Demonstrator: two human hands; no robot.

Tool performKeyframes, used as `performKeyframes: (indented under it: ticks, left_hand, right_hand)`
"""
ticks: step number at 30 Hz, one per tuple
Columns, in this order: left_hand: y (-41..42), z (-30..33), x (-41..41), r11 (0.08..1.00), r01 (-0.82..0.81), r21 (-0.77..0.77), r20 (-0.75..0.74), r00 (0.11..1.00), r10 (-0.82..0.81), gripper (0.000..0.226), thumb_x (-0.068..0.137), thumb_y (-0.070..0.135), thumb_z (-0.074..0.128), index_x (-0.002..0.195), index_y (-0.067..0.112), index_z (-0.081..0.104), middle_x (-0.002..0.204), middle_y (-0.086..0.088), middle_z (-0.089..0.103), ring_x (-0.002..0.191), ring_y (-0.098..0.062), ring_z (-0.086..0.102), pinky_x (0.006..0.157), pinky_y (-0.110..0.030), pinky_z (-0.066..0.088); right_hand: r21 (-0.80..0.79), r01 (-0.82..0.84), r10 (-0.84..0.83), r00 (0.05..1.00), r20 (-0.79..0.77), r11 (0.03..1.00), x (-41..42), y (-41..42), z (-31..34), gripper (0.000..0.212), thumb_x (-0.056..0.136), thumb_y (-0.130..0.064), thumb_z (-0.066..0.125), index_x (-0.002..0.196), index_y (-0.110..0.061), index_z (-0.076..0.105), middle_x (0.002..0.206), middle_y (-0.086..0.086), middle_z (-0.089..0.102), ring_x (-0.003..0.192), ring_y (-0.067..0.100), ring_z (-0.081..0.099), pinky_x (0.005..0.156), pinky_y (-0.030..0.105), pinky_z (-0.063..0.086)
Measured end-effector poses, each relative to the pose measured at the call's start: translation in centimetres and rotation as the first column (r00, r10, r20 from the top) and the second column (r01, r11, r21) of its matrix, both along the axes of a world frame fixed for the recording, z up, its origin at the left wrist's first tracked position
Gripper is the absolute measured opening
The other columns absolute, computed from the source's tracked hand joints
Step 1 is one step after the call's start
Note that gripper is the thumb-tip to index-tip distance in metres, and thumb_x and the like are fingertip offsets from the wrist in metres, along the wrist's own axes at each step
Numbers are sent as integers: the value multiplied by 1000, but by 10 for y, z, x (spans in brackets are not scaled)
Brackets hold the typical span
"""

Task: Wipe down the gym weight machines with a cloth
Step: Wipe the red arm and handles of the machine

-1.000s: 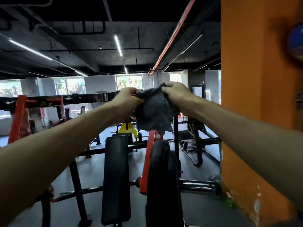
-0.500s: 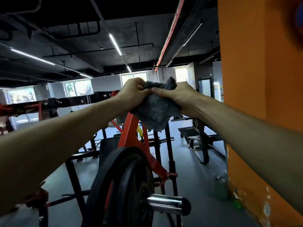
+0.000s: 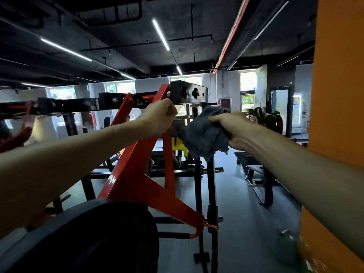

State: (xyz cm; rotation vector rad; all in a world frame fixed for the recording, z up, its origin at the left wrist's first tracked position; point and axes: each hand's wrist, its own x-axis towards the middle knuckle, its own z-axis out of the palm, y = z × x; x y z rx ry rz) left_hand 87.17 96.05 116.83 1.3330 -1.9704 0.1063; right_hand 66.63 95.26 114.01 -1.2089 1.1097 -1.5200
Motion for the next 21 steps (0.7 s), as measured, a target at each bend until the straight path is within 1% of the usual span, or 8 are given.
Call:
performKeyframes:
  ticks: [4, 7, 10, 14, 16, 18, 20, 21]
  left_hand:
    - [-36, -8, 22, 974, -213, -77, 35, 976, 216, 38, 92, -7, 54, 124, 10, 64, 132, -7, 54, 119, -24, 54, 96, -35, 50]
    - [-50, -20, 34, 951, -304, -59, 48, 951, 307, 52, 87, -12, 54, 135, 10, 58, 145, -8, 45, 132, -25, 44, 109, -40, 45]
    - [-61, -31, 38, 922, -379, -79, 62, 921, 384, 60, 86, -13, 49, 142, 10, 53, 150, -5, 43, 137, -23, 42, 114, -35, 40]
    - [-67, -44, 30, 865, -488, -111, 132, 856, 500, 69, 86, -12, 47, 151, 10, 43, 158, -2, 37, 144, -22, 36, 118, -30, 28]
    - [-71, -46, 23, 843, -525, -120, 167, 826, 538, 71, 88, -9, 50, 155, 12, 37, 161, -1, 32, 147, -21, 33, 121, -32, 28]
    - [-73, -46, 20, 800, -582, -145, 232, 766, 599, 76, 91, -3, 57, 159, 17, 29, 165, 3, 25, 148, -20, 30, 122, -39, 30]
    - [-76, -46, 8, 740, -651, -169, 335, 668, 664, 84, 90, 6, 65, 161, 22, 23, 167, 8, 17, 149, -23, 26, 121, -45, 32]
    - [-76, -45, -1, 707, -685, -175, 416, 599, 684, 87, 91, 13, 68, 162, 25, 18, 169, 11, 10, 149, -25, 23, 120, -45, 33]
  right_hand:
    - [50, 34, -36, 999, 29, 998, 2, -73, -21, 15, 83, -7, 72, 95, -5, 64, 100, 22, 72, 85, 35, 71, 76, 45, 60]
    - [65, 7, -12, 997, 81, 998, 11, -119, -38, 24, 84, -3, 68, 106, -8, 63, 88, 17, 66, 71, 28, 63, 61, 32, 53]
    - [66, -39, 31, 993, 113, 997, 22, -156, -54, 24, 83, -1, 68, 105, -9, 63, 85, 12, 64, 65, 24, 61, 55, 26, 50]
    - [55, -188, 180, 975, 132, 981, 47, -212, -71, 34, 82, -3, 68, 115, 0, 66, 90, 14, 67, 79, 29, 68, 67, 42, 58]
    - [54, -276, 263, 949, 175, 960, 50, -231, -72, 25, 87, -1, 63, 112, 0, 64, 84, 13, 64, 74, 31, 65, 66, 45, 57]
    - [65, -400, 367, 886, 282, 914, 52, -241, -74, 10, 93, 1, 57, 100, -5, 59, 86, 12, 63, 76, 28, 63, 69, 37, 52]
    - [55, -503, 476, 844, 249, 863, 53, -255, -78, 11, 85, 3, 59, 91, -6, 63, 91, 18, 70, 85, 37, 68, 70, 39, 52]
    - [59, -534, 504, 824, 258, 843, 53, -260, -80, 16, 79, 4, 59, 92, -3, 67, 86, 19, 70, 80, 37, 69, 66, 40, 50]
